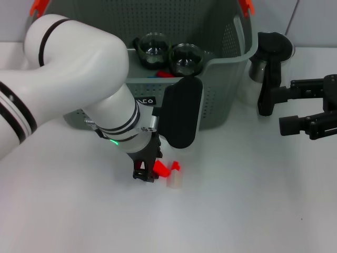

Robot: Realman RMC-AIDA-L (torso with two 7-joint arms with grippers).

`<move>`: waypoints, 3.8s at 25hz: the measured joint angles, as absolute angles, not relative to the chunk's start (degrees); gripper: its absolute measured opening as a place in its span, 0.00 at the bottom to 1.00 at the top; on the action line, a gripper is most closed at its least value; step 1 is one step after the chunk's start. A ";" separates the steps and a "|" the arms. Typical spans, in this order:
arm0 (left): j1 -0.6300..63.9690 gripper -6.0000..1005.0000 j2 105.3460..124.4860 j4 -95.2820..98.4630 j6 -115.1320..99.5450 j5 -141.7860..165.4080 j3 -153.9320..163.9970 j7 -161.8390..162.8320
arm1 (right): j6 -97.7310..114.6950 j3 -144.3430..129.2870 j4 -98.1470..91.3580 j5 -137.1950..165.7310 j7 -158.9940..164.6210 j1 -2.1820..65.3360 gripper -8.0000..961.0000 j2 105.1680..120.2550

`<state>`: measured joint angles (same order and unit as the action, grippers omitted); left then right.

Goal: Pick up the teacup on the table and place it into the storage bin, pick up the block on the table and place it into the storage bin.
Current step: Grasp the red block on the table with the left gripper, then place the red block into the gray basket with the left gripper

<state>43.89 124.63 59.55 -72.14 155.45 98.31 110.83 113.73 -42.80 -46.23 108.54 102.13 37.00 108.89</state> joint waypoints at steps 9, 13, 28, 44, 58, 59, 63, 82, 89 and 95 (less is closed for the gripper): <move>44.30 0.44 124.63 59.50 -72.21 155.48 98.71 110.94 | 113.68 -42.41 -46.23 108.54 102.08 36.97 0.98 108.89; 44.40 0.42 124.63 59.50 -72.16 155.56 99.19 111.13 | 113.63 -42.19 -46.23 108.54 102.05 36.91 0.98 108.89; 44.91 0.32 124.63 59.60 -72.78 155.87 99.21 111.68 | 113.64 -41.60 -46.07 108.54 101.52 36.76 0.98 108.80; 43.80 0.33 124.29 64.99 -81.01 155.38 92.12 110.29 | 113.72 -41.57 -46.05 107.70 101.51 36.60 0.98 108.69; 42.66 0.33 124.05 84.47 -105.16 146.96 64.25 105.03 | 113.84 -41.78 -46.05 105.78 101.56 36.22 0.98 108.30; 43.22 0.33 124.00 86.03 -106.60 146.67 62.07 105.12 | 113.84 -41.78 -46.05 105.77 101.52 36.22 0.98 108.28; 45.97 0.33 123.36 89.82 -108.64 145.74 54.97 106.00 | 113.88 -41.88 -46.05 105.63 101.47 36.34 0.98 108.14; 53.32 0.33 119.97 68.45 -75.10 149.39 52.20 115.32 | 113.75 -42.10 -46.05 105.53 101.42 36.61 0.98 108.23; 51.86 0.57 119.61 68.03 -72.93 148.84 51.53 118.77 | 113.72 -41.78 -46.05 105.53 101.34 36.75 0.98 108.24; 48.21 0.70 120.18 71.68 -73.86 141.63 45.09 120.04 | 113.74 -41.61 -46.38 105.50 101.07 36.84 0.98 108.13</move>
